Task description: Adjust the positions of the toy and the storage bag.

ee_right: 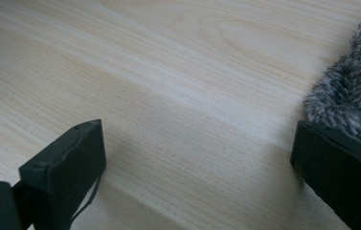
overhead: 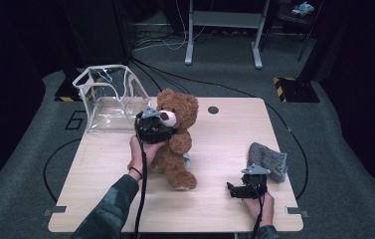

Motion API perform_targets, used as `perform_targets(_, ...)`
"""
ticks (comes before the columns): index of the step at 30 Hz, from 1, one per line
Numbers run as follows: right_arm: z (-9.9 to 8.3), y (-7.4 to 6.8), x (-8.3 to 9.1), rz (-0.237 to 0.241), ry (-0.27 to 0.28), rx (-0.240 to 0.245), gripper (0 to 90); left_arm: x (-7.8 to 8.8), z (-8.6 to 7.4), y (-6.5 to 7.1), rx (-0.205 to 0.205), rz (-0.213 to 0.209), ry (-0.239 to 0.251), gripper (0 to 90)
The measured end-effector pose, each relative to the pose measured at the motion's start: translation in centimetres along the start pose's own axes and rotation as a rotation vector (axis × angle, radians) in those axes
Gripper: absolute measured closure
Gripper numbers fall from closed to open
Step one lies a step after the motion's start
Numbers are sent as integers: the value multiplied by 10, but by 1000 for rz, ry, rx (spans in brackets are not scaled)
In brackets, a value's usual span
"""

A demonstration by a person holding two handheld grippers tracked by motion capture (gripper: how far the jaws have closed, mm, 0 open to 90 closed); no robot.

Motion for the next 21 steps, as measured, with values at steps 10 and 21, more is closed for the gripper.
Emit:
perform_targets(10, 0, 0, 0, -1, 1, -4, 41, 31, -4, -23, 28, 27, -2, 553)
perform_targets(21, 0, 0, 0, -5, -2, 4, 41, 68, -18, -50, 53, 70, -20, 550)
Point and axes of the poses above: each handheld gripper's, and its own axes: x roughly backward along the jaws, z roughly out of its top, y roughly to its right, the point moved 5 cm from there along -x, roughly forward along the jaws, and after that the axes turned 10 degrees about -y, right-handed, at the moved point
